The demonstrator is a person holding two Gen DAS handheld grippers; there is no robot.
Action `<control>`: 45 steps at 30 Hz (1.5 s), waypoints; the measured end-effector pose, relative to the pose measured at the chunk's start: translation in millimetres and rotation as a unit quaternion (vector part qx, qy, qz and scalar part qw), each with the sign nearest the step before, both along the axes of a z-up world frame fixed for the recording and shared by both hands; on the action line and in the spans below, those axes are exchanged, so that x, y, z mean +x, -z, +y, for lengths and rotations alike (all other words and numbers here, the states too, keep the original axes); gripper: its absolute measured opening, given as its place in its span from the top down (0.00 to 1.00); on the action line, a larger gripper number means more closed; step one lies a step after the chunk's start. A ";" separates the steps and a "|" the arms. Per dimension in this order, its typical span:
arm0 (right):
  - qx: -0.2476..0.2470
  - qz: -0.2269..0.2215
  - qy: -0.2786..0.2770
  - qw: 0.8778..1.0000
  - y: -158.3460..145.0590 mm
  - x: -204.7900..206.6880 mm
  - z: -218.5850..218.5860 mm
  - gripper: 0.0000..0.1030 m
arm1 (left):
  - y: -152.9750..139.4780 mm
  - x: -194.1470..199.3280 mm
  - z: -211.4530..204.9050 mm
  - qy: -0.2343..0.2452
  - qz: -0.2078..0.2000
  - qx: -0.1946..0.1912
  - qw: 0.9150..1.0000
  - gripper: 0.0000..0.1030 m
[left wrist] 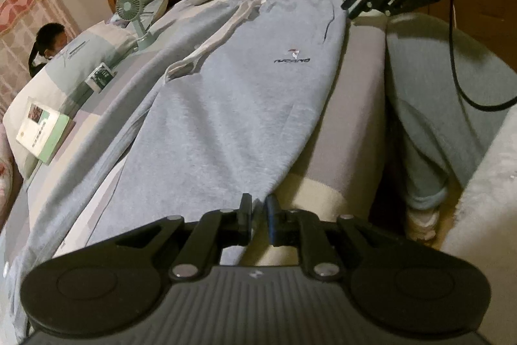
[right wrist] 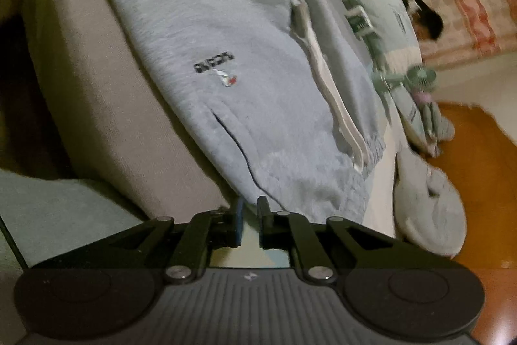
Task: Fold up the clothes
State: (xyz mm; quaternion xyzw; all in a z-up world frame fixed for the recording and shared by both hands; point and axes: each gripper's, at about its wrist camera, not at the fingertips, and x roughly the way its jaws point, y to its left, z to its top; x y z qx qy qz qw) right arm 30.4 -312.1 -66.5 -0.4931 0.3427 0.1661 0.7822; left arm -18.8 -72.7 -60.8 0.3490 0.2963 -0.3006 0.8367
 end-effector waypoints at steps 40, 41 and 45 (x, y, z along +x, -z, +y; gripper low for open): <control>0.684 0.045 0.356 0.635 29.9 89.9 -209.4 0.37 | -14.4 55.5 3.9 -0.181 0.050 -0.174 0.967 0.34; 0.680 0.039 0.355 0.640 29.4 92.2 -207.4 0.37 | -14.3 55.3 2.2 -0.180 0.050 -0.174 0.967 0.34; 0.648 0.011 0.365 0.669 25.0 94.9 -195.6 0.47 | -14.6 52.4 0.0 -0.177 0.044 -0.171 0.968 0.34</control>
